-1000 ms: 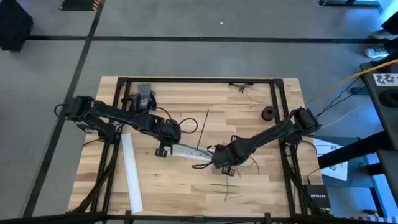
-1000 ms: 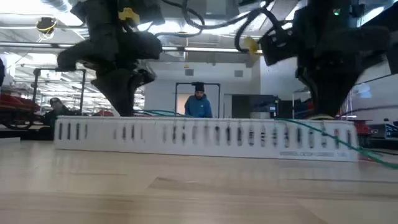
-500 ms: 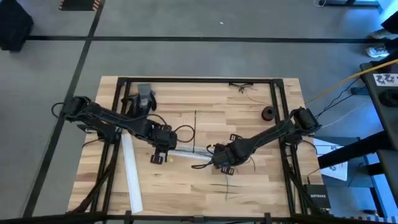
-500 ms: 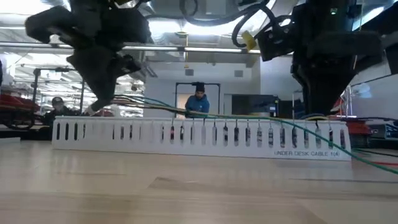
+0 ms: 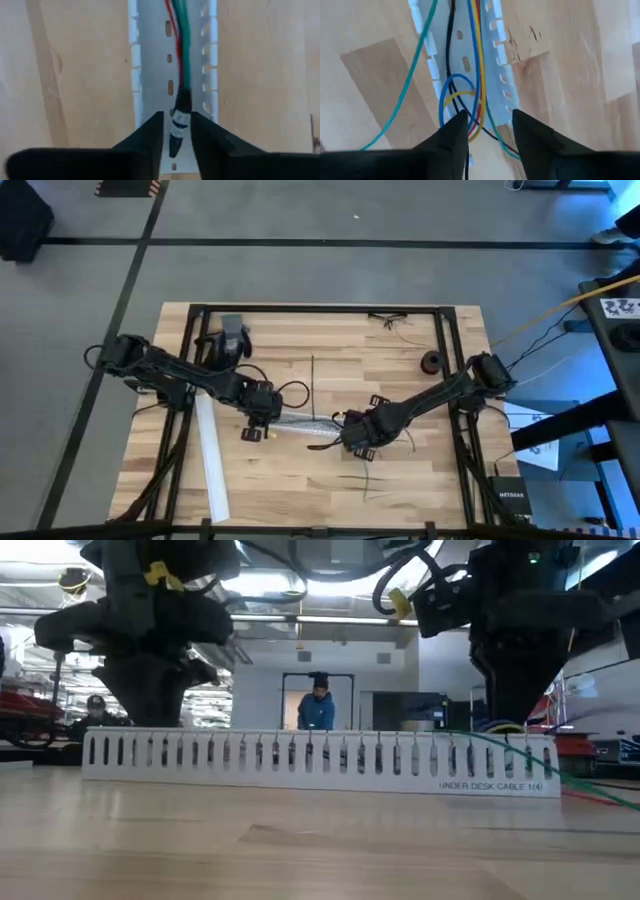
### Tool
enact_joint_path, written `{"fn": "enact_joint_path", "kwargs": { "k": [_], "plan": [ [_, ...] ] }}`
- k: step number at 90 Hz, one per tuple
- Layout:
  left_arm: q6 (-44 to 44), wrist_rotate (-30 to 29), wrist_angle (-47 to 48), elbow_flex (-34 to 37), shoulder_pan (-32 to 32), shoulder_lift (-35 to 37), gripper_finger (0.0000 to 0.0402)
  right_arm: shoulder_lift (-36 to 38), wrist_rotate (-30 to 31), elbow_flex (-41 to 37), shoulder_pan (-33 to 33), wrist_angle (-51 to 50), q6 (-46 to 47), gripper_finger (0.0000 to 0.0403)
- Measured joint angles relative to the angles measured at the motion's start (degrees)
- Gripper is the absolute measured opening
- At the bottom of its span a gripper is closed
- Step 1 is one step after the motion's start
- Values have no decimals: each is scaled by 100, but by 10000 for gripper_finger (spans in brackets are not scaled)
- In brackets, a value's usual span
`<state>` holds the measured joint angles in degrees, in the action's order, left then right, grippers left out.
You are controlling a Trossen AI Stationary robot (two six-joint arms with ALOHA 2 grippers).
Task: Ziptie cables
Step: Put the zip tied cable wires into the white cable duct
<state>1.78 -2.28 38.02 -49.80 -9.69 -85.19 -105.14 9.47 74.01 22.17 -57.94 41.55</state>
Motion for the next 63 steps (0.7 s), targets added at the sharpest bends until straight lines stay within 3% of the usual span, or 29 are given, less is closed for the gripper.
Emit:
{"fn": "enact_joint_path", "kwargs": {
  "k": [14,25,38,55,63],
  "plan": [
    [63,6,759,-464,0,15,157,104,-302,490,0,-347,-126,200],
    [190,4,727,-523,-9,81,171,272,-234,771,0,-541,-150,213],
    [246,13,272,-241,-18,85,169,452,-91,809,127,-355,-153,213],
    [208,-2,-648,289,-111,87,159,299,60,380,629,1142,-128,214],
    [206,0,-1165,444,-160,87,155,44,335,236,778,1320,71,214]
  ]
}}
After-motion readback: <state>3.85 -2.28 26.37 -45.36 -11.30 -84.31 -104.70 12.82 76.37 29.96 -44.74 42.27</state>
